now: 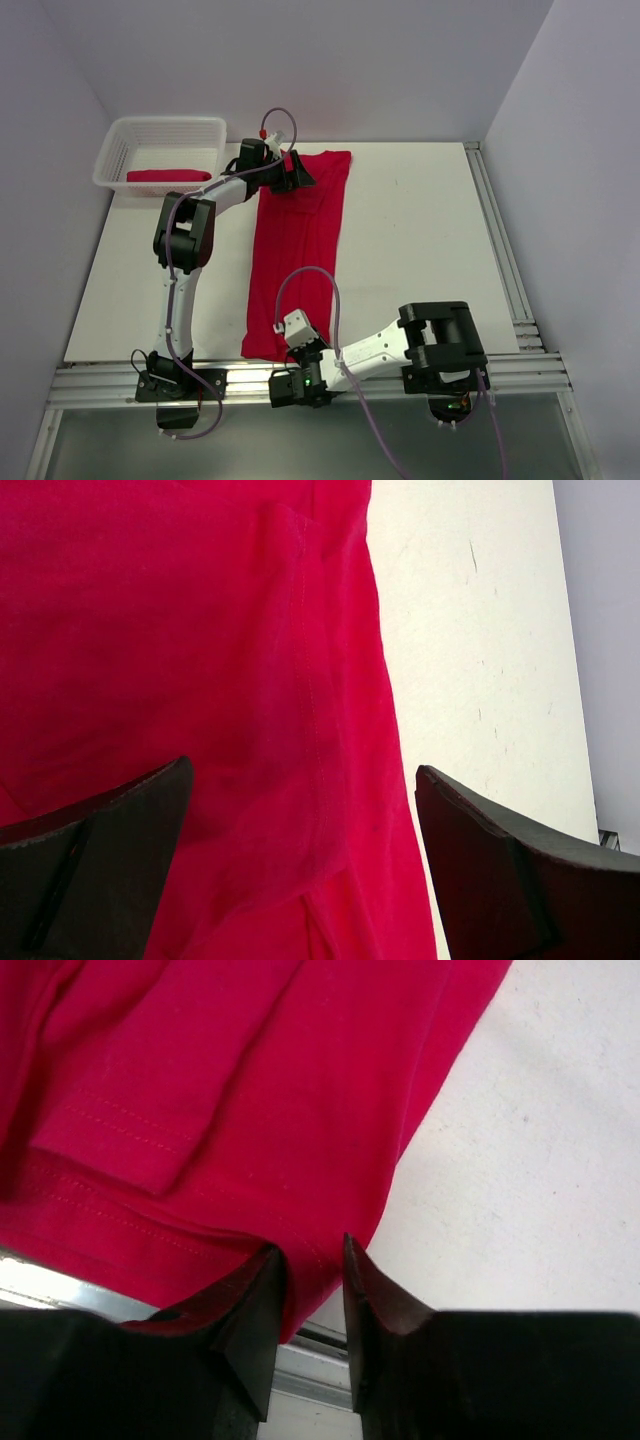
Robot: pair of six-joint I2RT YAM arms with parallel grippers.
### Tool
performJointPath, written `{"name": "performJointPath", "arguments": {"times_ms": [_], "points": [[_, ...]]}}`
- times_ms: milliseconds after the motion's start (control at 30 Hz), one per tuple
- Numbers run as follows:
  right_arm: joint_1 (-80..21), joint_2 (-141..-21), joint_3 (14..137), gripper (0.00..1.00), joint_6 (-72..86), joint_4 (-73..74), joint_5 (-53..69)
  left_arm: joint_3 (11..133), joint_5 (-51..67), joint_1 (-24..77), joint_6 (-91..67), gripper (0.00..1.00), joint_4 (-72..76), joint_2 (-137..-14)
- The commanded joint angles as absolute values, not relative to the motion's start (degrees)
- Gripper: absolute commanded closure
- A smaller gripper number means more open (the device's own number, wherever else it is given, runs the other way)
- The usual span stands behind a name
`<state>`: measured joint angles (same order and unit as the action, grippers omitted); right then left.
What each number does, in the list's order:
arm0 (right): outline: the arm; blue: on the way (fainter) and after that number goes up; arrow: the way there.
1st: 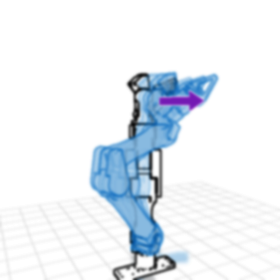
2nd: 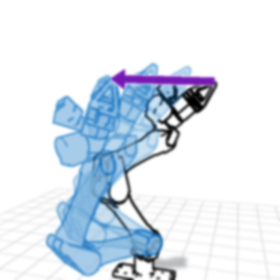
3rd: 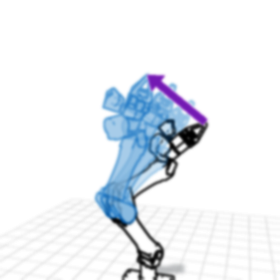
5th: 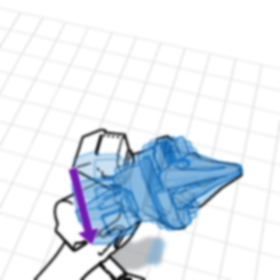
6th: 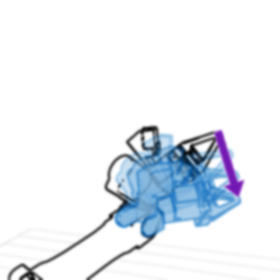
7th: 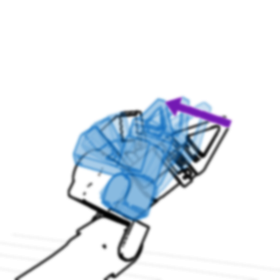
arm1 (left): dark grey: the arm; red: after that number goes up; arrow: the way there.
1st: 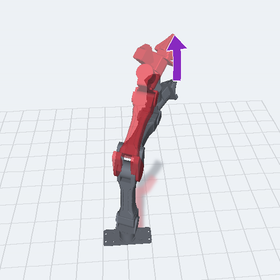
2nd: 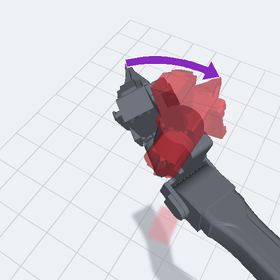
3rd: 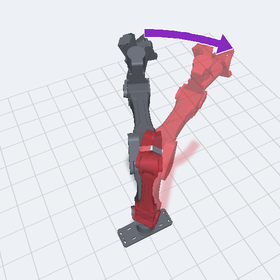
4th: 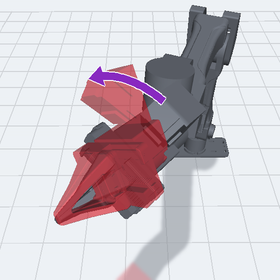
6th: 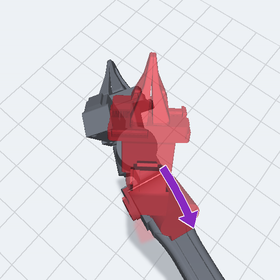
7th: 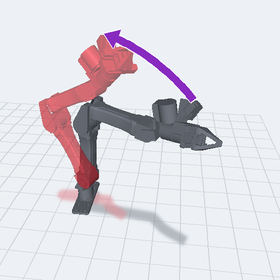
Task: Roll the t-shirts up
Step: Fold the tshirt
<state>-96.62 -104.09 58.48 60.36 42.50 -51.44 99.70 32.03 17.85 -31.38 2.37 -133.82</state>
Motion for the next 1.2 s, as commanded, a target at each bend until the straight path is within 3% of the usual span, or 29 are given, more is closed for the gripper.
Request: {"name": "performJointPath", "arguments": {"times_ms": [0, 33, 67, 100, 367, 733, 1133, 1167], "points": [[-96.42, -104.68, 59.68, 0.67, 64.94, 43.41, -55.19, 101.78, 31.9, 18.11, -32.61, 0.01, 4.31, -133.33], [-96.33, -105.03, 59.76, 0.71, 65.82, 43.85, -55.28, 101.86, 31.82, 18.11, -32.69, 0.0, 4.31, -133.42], [-96.33, -105.12, 59.77, 0.99, 67.48, 44.12, -55.11, 101.78, 31.82, 18.11, -32.78, 0.0, 4.31, -133.42], [-96.33, -105.2, 59.77, 1.0, 68.63, 44.56, -55.11, 101.78, 31.56, 18.11, -32.7, 0.01, 4.22, -133.5], [-100.1, -109.77, 64.33, 1.0, 88.56, 59.74, -58.53, 104.06, 30.85, 18.28, -32.78, 0.01, 2.11, -135.88], [-104.14, -109.95, 61.26, 1.0, 107.9, 66.97, -57.13, 104.85, 29.71, 18.28, -32.17, 0.0, 1.06, -136.58], [-106.26, -110.56, 60.29, 1.0, 114.27, 65.66, -57.13, 108.01, 28.39, 18.55, -31.55, 0.0, -2.54, -139.13], [-106.43, -110.74, 60.82, 0.92, 113.82, 65.83, -57.3, 108.02, 28.3, 18.63, -31.47, 0.01, -2.64, -139.3]]}}
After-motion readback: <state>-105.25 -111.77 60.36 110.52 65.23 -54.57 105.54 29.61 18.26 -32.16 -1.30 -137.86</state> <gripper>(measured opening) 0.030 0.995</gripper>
